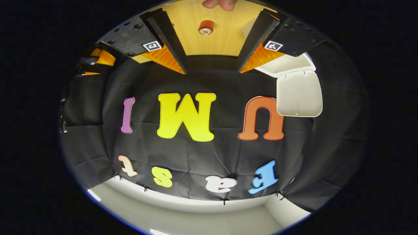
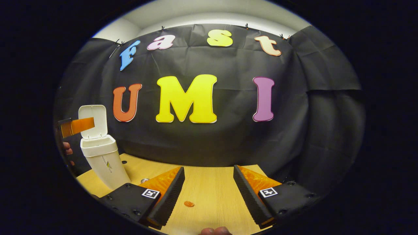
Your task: Press the lid of the desktop garbage bin to open it, pick up the crumpled paper on the desktop and throw it into the bin, then pick up the pop can on the desktop and drop it into the bin, and finally close the garbage bin lid.
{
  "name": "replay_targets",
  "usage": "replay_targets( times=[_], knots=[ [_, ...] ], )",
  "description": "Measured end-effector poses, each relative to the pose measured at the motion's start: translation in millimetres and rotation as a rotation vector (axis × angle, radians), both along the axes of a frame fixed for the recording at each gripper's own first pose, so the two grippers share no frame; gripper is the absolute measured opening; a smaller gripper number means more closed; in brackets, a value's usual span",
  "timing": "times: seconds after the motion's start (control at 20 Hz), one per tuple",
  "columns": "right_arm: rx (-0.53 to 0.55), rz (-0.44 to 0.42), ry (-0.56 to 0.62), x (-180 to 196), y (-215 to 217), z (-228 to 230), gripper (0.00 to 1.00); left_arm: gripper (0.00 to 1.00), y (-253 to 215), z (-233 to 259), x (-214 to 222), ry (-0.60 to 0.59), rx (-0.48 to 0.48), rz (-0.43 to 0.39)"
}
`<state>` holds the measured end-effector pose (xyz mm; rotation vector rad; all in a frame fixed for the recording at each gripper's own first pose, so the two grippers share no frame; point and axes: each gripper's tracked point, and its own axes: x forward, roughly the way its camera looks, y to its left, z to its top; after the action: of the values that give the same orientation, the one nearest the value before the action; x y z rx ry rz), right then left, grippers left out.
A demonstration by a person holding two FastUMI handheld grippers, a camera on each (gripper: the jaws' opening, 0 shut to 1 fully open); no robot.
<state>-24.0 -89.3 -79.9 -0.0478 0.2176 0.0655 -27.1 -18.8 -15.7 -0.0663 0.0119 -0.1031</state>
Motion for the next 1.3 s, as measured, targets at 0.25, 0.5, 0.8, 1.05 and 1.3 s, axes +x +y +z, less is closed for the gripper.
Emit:
replay_targets(
  times=[0.25, 0.5, 0.8, 1.05, 1.3],
  knots=[
    [-0.015, 0.089, 0.179, -1.9, 18.6, -73.9, 0.94, 0.98, 3.4, -7.7, -4.5, 0.034, 0.011, 0.016],
    [-0.061, 0.199, 0.320, 8.3, 43.1, -134.8, 0.94, 0.98, 12.6, -17.4, -11.8, 0.069, 0.036, 0.042],
    [-0.182, 0.307, 0.535, 23.9, 54.0, -226.3, 0.95, 0.98, 25.4, -31.7, -21.3, 0.134, 0.055, 0.096],
    [-0.244, 0.359, 0.631, 46.5, 53.7, -287.6, 0.96, 0.98, 45.3, -37.1, -33.2, 0.158, 0.082, 0.161],
    [-0.261, 0.393, 0.649, 63.8, 59.6, -312.2, 0.96, 0.98, 69.1, -45.9, -47.5, 0.184, 0.084, 0.241]
  ],
)
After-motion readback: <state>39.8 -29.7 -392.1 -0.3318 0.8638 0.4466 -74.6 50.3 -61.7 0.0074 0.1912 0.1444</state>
